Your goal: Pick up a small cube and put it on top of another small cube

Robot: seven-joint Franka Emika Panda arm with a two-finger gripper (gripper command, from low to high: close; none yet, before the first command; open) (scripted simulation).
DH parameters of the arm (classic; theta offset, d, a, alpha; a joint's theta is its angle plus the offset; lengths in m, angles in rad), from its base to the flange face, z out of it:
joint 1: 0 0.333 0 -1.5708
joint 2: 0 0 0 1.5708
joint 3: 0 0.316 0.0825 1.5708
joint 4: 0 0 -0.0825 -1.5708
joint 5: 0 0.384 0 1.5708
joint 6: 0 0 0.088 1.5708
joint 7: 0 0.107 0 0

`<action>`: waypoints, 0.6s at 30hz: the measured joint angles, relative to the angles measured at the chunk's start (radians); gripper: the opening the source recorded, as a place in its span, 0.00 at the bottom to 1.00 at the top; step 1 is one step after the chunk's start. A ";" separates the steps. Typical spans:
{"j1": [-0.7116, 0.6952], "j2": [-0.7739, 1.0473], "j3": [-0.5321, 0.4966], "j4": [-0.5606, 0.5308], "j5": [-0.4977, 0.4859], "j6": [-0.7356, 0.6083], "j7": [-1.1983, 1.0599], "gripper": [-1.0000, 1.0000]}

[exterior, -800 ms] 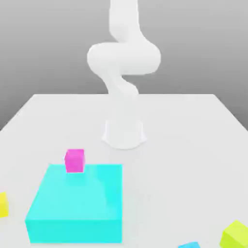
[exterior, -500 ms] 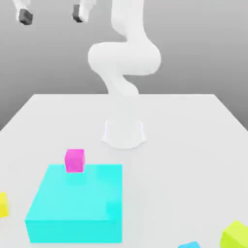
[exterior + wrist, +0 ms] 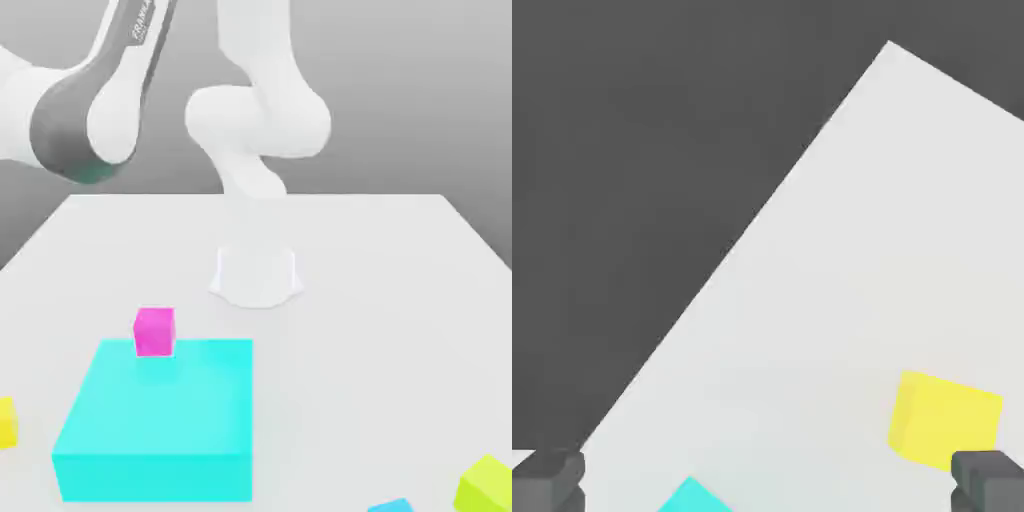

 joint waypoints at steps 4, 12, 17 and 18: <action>-0.068 0.149 -0.005 -0.002 0.082 0.048 -0.003 0.50; -0.126 0.323 0.050 0.031 0.153 0.169 -0.045 0.00; -0.122 0.303 0.044 0.026 0.145 0.154 -0.038 0.00; -0.115 0.274 0.034 0.019 0.134 0.131 -0.030 0.00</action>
